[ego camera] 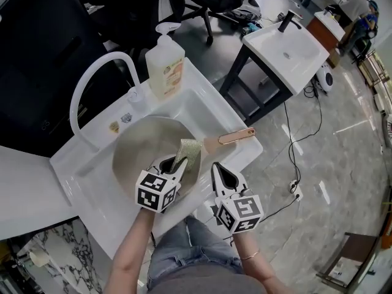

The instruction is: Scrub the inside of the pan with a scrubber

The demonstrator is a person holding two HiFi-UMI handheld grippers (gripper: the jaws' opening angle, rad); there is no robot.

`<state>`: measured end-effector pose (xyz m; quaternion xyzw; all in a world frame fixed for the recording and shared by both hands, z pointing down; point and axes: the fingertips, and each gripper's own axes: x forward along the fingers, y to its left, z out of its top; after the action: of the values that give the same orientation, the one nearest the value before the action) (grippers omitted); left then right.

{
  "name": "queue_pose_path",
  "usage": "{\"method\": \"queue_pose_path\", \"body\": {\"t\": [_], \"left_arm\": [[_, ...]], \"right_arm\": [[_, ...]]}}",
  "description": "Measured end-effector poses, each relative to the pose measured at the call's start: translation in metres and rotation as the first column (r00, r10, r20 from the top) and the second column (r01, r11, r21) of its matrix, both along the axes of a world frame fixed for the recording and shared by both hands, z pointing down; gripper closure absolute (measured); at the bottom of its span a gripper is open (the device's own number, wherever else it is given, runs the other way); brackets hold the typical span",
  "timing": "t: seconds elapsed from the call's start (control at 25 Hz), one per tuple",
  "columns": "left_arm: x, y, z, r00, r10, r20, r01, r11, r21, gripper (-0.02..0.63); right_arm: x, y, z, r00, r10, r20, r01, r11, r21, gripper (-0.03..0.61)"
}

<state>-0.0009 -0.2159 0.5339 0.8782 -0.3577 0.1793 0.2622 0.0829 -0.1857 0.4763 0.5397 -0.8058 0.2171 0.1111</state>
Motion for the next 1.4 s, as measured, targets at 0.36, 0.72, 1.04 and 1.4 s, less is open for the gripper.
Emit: {"method": "queue_pose_path", "body": {"t": [0.36,0.72,1.04,1.4], "left_arm": [[0.002,-0.030,0.035,0.999,-0.027,0.047,0.029,0.999,-0.040,0.548],[0.004,-0.053,0.058,0.992,-0.057,0.109,0.064,0.996,-0.059,0.548],[-0.018,-0.087,0.072,0.970,-0.122,0.209,0.129,0.992,-0.016,0.548],[-0.061,-0.110,0.083,0.917,-0.252,0.310,0.267,0.964,-0.004,0.548]], "right_arm": [[0.007,-0.015,0.007,0.999,0.038,-0.010,-0.038,0.999,-0.024,0.568],[-0.002,-0.031,0.013,1.000,0.017,-0.007,-0.017,0.999,-0.041,0.568],[-0.006,-0.041,0.017,1.000,0.006,0.001,-0.006,0.998,-0.057,0.568],[-0.008,-0.045,0.019,1.000,-0.003,0.011,0.004,0.998,-0.062,0.568]]}}
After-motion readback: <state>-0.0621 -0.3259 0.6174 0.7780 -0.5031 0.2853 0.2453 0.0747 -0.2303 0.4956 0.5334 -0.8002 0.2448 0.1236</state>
